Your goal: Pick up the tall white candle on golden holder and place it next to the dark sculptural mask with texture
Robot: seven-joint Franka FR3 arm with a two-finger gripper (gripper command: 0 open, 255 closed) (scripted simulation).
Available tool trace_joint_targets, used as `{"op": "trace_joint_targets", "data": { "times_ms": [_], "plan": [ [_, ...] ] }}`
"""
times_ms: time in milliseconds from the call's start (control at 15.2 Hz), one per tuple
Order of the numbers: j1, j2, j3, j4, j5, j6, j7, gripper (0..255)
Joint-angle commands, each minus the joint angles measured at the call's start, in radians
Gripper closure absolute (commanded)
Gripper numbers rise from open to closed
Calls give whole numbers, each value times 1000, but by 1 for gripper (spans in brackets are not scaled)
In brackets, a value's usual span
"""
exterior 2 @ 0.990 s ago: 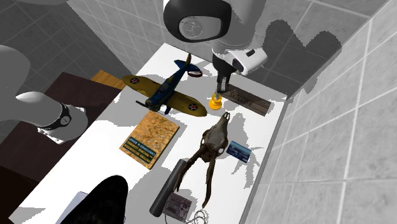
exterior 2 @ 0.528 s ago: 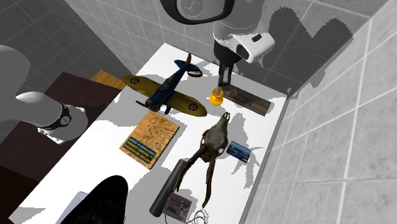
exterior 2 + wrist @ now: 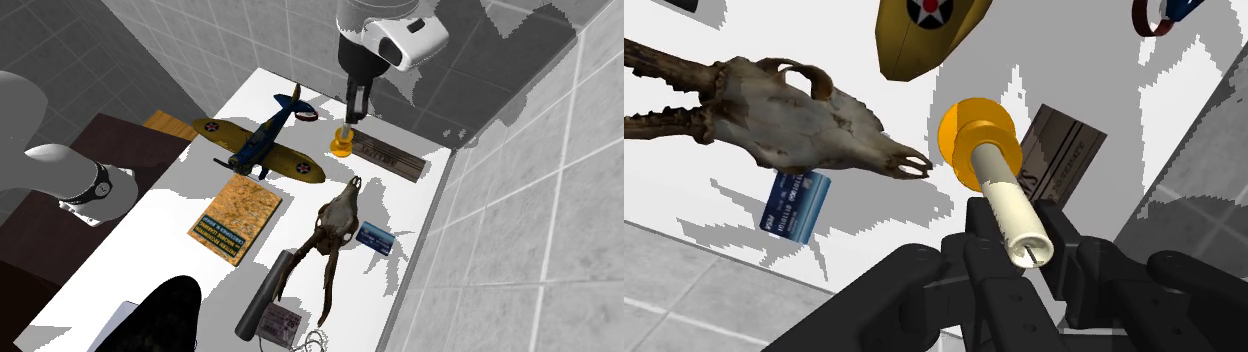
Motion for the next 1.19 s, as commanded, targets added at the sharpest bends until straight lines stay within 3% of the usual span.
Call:
{"op": "trace_joint_targets", "data": {
  "times_ms": [0, 1122],
  "plan": [
    [1, 2, 0, 30, 0, -28, -1, 255],
    [25, 89, 1, 396, -14, -308, 0, 255]
  ]
}}
